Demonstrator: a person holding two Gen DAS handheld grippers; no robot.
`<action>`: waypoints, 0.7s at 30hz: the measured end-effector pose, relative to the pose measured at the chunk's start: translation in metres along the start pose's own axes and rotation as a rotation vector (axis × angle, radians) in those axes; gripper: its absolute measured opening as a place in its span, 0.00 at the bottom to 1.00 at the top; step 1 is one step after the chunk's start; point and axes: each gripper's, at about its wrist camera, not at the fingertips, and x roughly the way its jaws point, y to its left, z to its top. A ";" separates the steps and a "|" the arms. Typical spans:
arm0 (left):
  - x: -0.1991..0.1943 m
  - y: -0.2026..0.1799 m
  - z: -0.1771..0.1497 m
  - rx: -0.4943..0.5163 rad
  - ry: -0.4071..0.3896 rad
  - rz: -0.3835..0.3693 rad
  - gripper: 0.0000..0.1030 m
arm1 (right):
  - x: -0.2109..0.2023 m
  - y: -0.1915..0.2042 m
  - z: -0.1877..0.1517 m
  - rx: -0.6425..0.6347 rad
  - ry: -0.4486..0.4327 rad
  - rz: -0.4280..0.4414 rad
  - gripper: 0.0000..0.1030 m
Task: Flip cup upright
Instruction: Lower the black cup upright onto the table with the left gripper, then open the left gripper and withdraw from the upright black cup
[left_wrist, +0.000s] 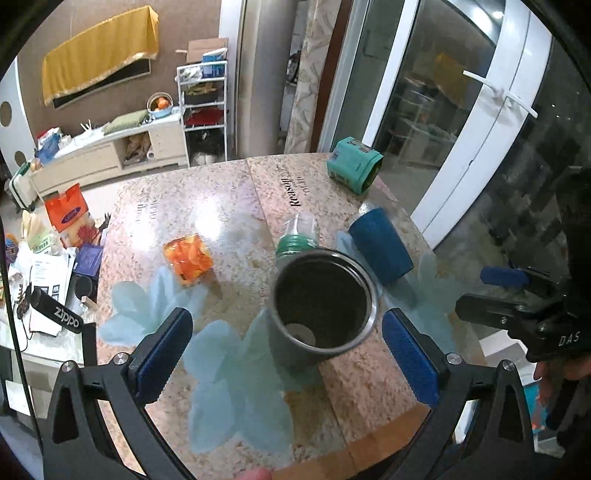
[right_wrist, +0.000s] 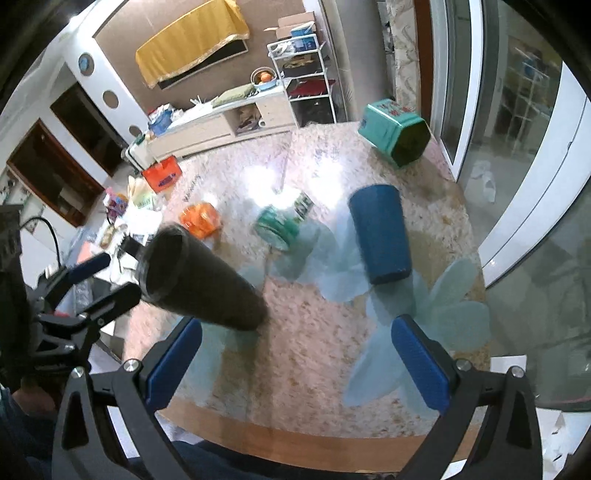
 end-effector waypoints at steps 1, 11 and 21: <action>-0.001 0.004 0.003 0.005 0.010 0.012 1.00 | -0.002 0.005 0.003 0.005 -0.006 -0.007 1.00; -0.014 0.044 0.033 0.069 0.028 -0.074 1.00 | -0.013 0.055 0.014 0.074 -0.100 -0.098 1.00; -0.023 0.059 0.023 0.119 0.070 -0.129 1.00 | -0.006 0.083 -0.003 0.124 -0.105 -0.161 1.00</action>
